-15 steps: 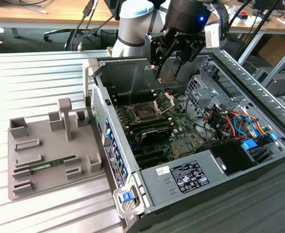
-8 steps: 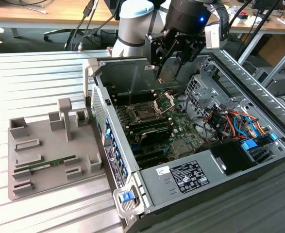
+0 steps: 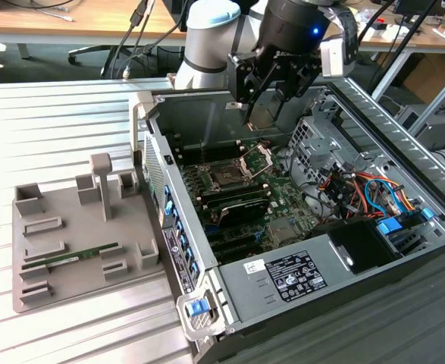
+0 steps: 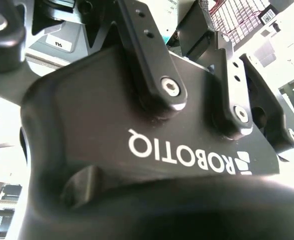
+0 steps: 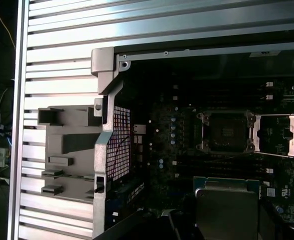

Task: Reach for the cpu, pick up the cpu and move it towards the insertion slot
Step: 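Pick up the cpu and move it towards the insertion slot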

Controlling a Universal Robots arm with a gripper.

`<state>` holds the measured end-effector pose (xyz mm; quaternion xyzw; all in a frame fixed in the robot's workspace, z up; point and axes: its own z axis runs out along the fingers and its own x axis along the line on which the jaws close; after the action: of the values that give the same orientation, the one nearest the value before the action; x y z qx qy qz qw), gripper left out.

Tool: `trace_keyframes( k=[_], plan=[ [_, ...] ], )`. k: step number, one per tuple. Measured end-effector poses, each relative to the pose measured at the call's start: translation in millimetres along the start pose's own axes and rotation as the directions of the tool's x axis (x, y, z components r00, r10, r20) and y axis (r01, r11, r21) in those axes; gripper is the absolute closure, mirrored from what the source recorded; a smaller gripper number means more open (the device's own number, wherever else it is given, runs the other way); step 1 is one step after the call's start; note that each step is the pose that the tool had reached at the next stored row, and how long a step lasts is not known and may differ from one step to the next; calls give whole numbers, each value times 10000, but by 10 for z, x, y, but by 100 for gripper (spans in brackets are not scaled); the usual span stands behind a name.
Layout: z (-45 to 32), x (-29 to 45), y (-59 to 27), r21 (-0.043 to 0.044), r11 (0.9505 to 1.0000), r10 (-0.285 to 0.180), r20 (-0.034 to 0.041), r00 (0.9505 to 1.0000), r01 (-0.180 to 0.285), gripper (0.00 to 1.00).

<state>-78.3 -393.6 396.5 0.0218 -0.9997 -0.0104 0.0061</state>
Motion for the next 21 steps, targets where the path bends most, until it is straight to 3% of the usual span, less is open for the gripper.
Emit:
trace_keyframes(
  k=[21],
  plan=[
    [24, -39, -2, 1, 10000, 0, 0, 10000, 0, 45]
  ],
)
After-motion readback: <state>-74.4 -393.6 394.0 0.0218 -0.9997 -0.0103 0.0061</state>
